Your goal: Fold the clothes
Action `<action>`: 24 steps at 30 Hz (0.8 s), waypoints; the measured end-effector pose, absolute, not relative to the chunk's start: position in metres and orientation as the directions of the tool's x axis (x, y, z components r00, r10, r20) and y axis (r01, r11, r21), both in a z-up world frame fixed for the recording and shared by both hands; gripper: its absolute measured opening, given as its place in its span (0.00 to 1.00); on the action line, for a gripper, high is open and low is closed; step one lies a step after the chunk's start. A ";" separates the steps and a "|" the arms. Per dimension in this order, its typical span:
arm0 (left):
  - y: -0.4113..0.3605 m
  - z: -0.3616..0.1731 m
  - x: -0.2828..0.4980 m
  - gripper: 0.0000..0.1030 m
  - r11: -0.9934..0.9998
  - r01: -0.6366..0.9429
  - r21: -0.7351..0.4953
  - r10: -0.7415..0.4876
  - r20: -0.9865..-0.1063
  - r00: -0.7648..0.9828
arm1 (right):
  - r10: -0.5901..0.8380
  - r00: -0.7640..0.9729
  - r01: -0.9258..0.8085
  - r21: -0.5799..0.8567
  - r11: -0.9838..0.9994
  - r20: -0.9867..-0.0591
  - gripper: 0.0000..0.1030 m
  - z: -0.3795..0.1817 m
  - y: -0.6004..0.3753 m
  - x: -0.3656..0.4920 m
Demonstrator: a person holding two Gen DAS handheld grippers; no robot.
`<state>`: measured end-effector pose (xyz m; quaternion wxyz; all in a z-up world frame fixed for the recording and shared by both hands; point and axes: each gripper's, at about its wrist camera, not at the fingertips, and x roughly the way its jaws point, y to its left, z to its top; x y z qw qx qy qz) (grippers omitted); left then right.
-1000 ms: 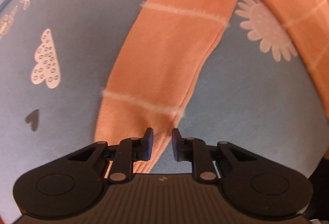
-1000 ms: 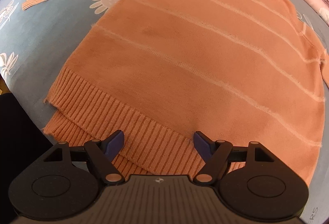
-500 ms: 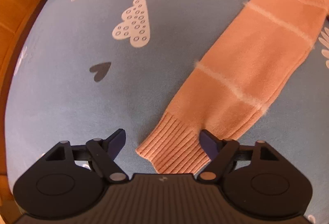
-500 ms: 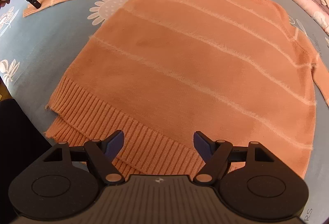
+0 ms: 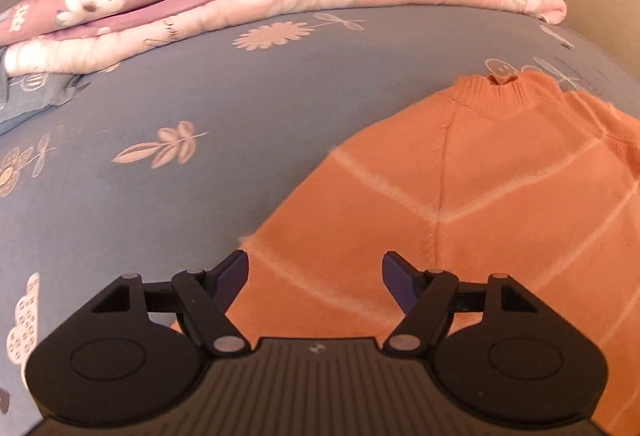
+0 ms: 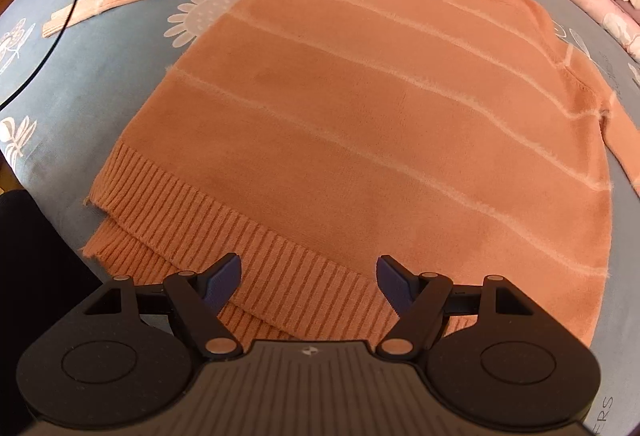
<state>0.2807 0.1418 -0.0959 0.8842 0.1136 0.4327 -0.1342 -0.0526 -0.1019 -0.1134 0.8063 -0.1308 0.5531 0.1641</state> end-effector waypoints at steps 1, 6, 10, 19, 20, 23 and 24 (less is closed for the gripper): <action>0.130 -0.107 0.285 0.71 0.925 0.365 0.107 -0.127 -0.818 0.562 | 0.120 0.332 -0.398 -0.023 0.917 -0.935 0.77 -0.114 -0.106 -0.052; 0.121 -0.142 0.275 0.80 0.844 0.417 0.338 0.035 -0.810 0.585 | 0.119 0.337 -0.353 -0.008 0.936 -0.934 0.77 -0.119 -0.128 -0.048; 0.139 -0.119 0.275 0.70 0.918 0.309 0.247 0.038 -0.833 0.552 | 0.123 0.352 -0.320 0.004 0.947 -0.928 0.77 -0.122 -0.142 -0.044; 0.077 -0.125 0.262 0.77 0.826 0.472 0.309 0.011 -0.845 0.534 | 0.144 0.374 -0.293 0.030 0.956 -0.916 0.77 -0.117 -0.153 -0.049; 0.075 -0.128 0.262 0.77 0.835 0.453 0.314 0.038 -0.853 0.520 | 0.147 0.377 -0.290 0.034 0.956 -0.914 0.77 -0.114 -0.154 -0.051; 0.063 -0.129 0.261 0.74 0.839 0.424 0.342 0.111 -0.870 0.481 | 0.143 0.384 -0.282 0.032 0.959 -0.912 0.77 -0.109 -0.162 -0.055; 0.056 -0.121 0.256 0.72 0.827 0.438 0.351 0.113 -0.868 0.483 | 0.137 0.392 -0.275 0.026 0.961 -0.910 0.77 -0.108 -0.166 -0.056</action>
